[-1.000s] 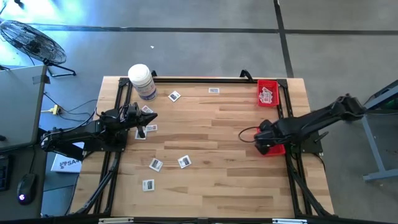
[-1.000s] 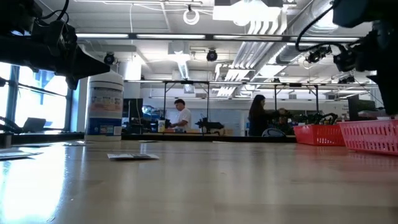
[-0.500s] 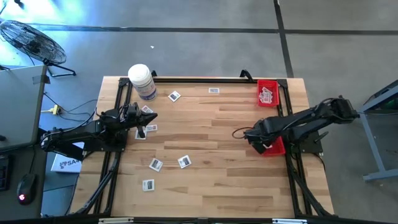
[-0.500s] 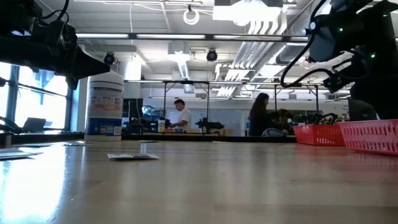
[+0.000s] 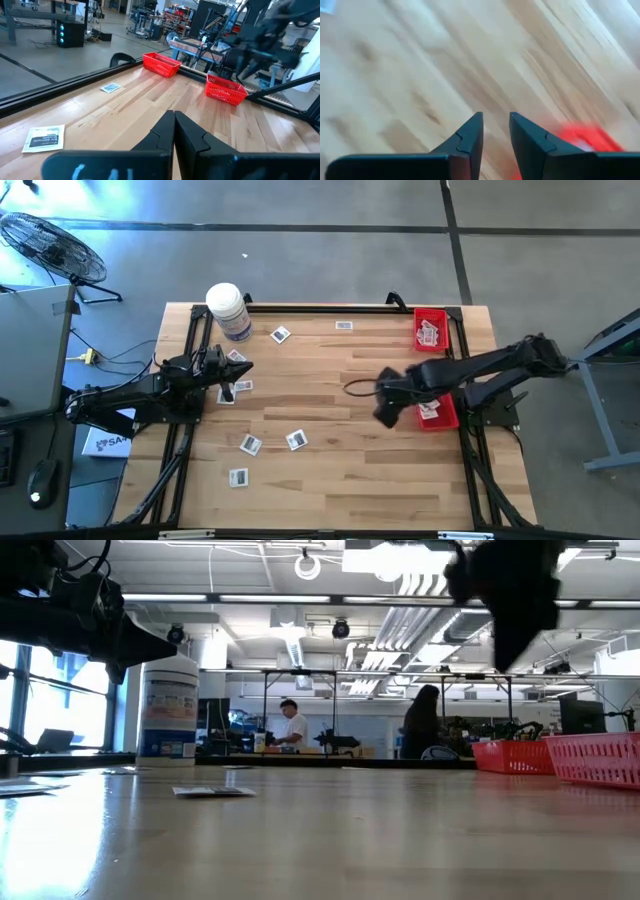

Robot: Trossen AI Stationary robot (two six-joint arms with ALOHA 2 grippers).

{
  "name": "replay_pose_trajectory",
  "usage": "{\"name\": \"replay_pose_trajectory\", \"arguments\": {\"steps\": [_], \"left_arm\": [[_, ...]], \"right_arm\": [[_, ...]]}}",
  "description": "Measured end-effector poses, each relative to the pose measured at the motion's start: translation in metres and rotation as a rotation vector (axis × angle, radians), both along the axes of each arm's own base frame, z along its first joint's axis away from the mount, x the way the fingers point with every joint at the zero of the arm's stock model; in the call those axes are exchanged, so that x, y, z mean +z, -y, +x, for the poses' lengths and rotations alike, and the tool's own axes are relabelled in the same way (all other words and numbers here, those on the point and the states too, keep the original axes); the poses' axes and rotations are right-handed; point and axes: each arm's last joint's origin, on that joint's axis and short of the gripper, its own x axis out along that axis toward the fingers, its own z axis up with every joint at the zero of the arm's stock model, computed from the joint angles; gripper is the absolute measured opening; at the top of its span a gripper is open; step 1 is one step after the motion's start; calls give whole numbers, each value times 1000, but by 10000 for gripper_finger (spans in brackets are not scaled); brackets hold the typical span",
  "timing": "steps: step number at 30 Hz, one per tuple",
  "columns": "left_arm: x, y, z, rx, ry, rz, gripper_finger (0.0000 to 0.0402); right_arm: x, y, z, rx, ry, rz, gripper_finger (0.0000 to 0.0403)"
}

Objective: Pick & Place First Aid Supplies
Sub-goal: Put the towelette pack into the bottom basket

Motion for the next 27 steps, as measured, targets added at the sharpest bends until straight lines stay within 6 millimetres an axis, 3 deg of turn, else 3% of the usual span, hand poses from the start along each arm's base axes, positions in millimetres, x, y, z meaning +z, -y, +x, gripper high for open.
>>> {"name": "replay_pose_trajectory", "arguments": {"steps": [5, 14, 27], "left_arm": [[0, 0, 0, 0, 0, 0, 1], [0, 0, 0, 0, 0, 0, 1], [0, 0, 0, 0, 0, 0, 1]], "right_arm": [[2, -21, 54, 226, 69, -32, 77], [-24, -60, 152, 624, 52, -82, 76], [-68, -85, 240, 985, 120, -67, 76]]}}
